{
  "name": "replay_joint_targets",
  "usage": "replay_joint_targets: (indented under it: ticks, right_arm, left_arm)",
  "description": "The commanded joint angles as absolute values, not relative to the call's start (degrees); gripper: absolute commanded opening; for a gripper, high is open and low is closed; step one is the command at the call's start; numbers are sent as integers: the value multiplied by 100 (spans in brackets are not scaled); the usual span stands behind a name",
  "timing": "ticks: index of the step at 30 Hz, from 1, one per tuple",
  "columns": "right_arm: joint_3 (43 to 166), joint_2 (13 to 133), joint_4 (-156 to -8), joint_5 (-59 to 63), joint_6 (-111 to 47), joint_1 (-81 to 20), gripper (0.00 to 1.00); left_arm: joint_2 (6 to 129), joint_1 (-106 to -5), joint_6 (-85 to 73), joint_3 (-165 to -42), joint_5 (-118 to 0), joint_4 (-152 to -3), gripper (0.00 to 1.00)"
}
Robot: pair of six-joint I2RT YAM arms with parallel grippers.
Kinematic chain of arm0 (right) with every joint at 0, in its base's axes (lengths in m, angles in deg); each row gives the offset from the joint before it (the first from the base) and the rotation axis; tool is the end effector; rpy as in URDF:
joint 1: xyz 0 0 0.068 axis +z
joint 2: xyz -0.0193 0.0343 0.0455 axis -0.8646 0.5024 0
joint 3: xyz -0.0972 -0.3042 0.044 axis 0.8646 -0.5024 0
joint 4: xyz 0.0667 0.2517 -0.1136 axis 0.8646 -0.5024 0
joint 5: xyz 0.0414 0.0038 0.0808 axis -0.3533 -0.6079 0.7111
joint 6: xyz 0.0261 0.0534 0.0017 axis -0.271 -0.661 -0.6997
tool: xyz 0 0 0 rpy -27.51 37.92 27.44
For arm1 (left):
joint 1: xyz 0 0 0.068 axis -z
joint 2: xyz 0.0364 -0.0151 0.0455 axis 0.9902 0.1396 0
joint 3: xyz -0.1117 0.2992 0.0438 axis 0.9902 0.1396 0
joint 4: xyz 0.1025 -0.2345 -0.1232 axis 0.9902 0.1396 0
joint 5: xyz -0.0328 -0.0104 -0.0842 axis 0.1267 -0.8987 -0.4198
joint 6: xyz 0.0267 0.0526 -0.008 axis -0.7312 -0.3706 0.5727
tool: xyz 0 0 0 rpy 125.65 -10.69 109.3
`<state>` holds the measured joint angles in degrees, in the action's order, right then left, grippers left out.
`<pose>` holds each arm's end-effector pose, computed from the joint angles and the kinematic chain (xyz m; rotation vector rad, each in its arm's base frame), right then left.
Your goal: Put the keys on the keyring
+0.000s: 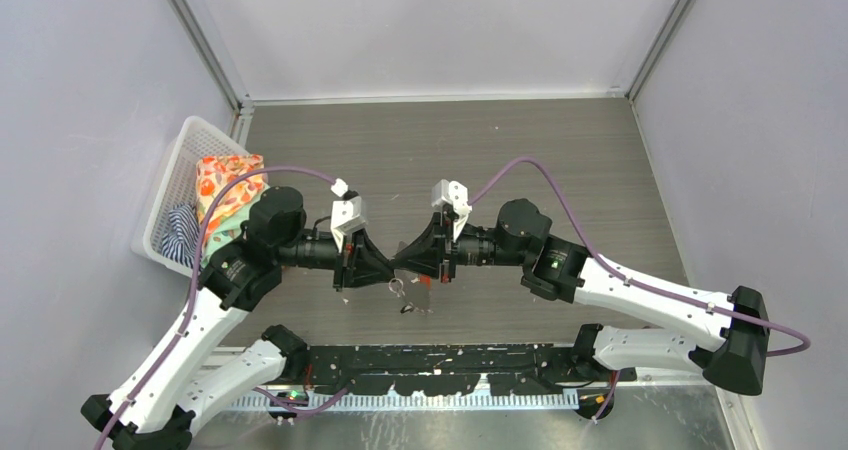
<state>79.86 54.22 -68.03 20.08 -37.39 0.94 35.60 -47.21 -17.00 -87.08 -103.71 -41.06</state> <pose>0.1114 0.2379 0.4030 -1.0370 1.3457 1.3267 0.0908 -0.1054 0.4088 1.1707 1.6441 -1.2975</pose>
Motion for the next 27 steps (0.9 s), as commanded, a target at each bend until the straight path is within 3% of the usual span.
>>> replay_joint_targets:
  ticks: [1, 5, 13, 19, 24, 27]
  right_arm:
    - [7996, 5350, -6347, 2035, -3785, 109, 1]
    - [7913, 5344, -6246, 2134, -3863, 109, 1]
    - [7889, 5341, -6118, 2208, -3895, 107, 1]
    - [7839, 5345, -5969, 2234, -3979, 109, 1]
    - [7792, 5438, -5877, 2400, -4096, 107, 8]
    - [7705, 5371, -5764, 2409, -4165, 109, 21]
  left_arm:
    - [3447, -4706, -1679, -8953, -10275, -4378, 14]
    - [3449, -4708, -1622, -9087, -10046, -4519, 13]
    - [3578, -4711, -1422, -9182, -10420, -4569, 22]
    - [3564, -4711, -1516, -9155, -10340, -4486, 1]
    - [3462, -4713, -1433, -9201, -9916, -4689, 0]
    - [3478, -4726, -1461, -9272, -10049, -4675, 0]
